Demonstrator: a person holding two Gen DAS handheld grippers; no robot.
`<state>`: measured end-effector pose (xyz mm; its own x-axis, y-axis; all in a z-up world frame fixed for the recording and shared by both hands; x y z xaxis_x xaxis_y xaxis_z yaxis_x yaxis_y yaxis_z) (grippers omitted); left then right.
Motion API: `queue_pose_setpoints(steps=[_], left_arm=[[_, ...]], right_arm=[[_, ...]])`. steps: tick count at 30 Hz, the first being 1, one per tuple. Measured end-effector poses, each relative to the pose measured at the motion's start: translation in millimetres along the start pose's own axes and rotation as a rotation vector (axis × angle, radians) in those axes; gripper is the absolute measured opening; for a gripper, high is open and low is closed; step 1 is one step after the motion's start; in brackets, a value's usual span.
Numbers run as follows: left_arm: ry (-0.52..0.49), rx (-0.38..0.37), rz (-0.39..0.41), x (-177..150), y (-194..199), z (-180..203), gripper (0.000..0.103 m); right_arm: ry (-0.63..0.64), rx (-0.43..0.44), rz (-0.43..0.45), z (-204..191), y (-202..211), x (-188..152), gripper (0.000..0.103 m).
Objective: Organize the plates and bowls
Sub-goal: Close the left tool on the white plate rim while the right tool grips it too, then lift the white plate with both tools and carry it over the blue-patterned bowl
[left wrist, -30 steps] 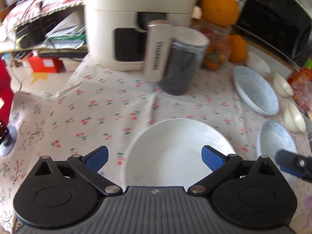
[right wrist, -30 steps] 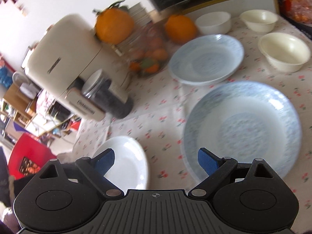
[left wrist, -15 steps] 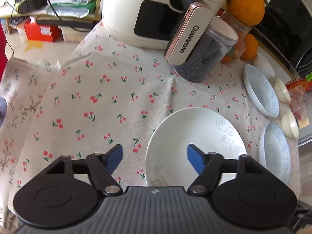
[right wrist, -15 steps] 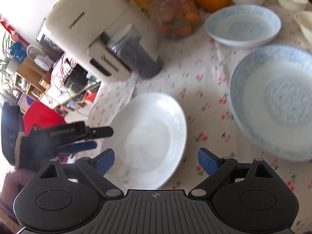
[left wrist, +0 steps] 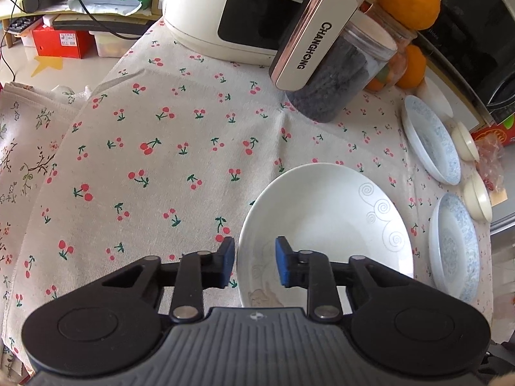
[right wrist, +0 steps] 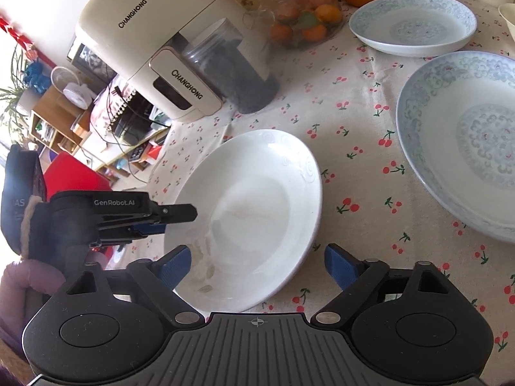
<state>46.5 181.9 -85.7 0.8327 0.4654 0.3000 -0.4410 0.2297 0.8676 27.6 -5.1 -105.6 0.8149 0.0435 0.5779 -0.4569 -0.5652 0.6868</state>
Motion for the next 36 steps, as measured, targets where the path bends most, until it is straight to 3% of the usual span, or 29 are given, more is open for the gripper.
queue_pose_setpoints(steps=[8,11,20,25,36], left_arm=[[0.021,0.004,-0.005,1.1,-2.2,-5.1,0.016],[0.025,-0.001,-0.004,1.1,-1.7,-5.2,0.015],[0.016,-0.006,0.009,1.4,-0.7,-5.5,0.014],[-0.001,-0.011,0.03,1.9,3.0,-2.8,0.013],[0.021,-0.071,0.072,4.7,13.7,1.8,0.012]], right_arm=[[0.023,-0.023,-0.004,1.6,-3.3,-2.5,0.068],[0.026,-0.023,-0.004,1.6,-3.5,-2.2,0.056],[0.029,-0.04,0.003,5.5,-3.3,-2.0,0.041],[0.027,-0.059,0.005,8.4,-0.5,-1.1,0.027],[0.035,-0.045,0.065,9.5,15.7,16.6,0.025]])
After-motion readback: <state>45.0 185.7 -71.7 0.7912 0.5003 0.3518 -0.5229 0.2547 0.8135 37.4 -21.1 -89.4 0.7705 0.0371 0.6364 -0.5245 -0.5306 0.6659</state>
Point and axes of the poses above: each gripper's, at about its wrist camera, not at the fingertips, and y roughly against the way its jaws point, z to its right, x to its top, the point moved 4 cm from there along -y, roughly the way its jaws point, and after that the axes turned 12 degrees about y, right-handed, at the moved point
